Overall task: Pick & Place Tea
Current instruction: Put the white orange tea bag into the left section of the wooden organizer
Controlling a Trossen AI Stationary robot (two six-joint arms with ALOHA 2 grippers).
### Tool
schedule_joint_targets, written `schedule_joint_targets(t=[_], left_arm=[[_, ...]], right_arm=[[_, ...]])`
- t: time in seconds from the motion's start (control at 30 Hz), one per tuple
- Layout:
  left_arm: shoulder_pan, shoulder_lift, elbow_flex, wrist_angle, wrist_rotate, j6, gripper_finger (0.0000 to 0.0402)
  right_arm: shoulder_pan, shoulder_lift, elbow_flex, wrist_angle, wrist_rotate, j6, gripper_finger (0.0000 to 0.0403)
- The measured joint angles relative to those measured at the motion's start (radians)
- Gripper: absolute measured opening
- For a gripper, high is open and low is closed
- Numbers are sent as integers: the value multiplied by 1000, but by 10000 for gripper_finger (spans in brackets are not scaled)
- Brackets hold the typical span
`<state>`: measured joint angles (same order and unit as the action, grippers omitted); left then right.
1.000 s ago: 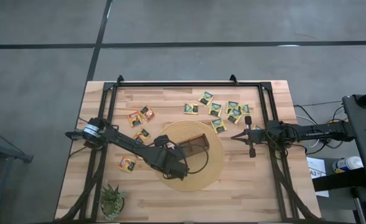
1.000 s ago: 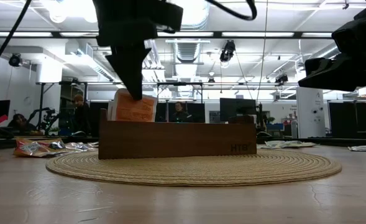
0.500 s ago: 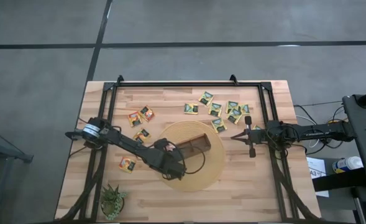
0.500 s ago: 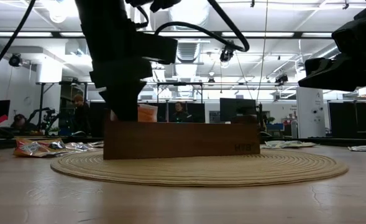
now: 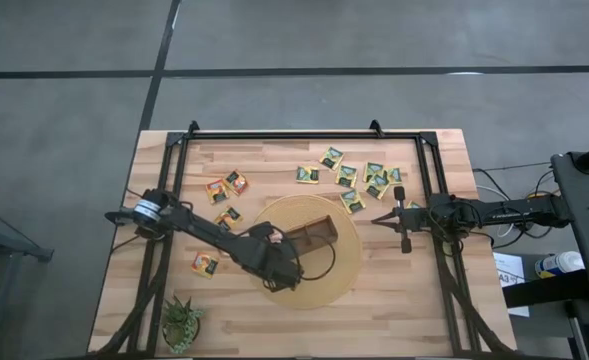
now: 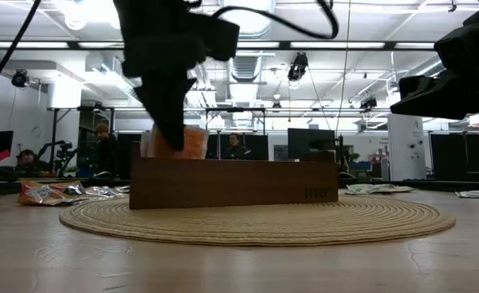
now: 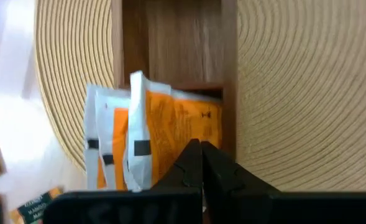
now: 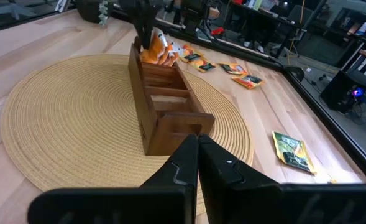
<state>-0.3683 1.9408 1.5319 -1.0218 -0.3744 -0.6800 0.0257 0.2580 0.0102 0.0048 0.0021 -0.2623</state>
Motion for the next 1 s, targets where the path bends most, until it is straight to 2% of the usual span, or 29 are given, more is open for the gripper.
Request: schedule_joint_targets(t=[0.3, 0.53, 1.0], left_arm=[[-1, 0, 65, -59, -5, 40, 0], [-12, -2, 92, -190, -33, -19, 0], [-138, -97, 87, -240, -54, -154, 0]], right_arm=[[0, 0, 0, 0, 0, 0, 9], [0, 0, 0, 0, 0, 0, 9], [0, 0, 0, 0, 0, 0, 9]])
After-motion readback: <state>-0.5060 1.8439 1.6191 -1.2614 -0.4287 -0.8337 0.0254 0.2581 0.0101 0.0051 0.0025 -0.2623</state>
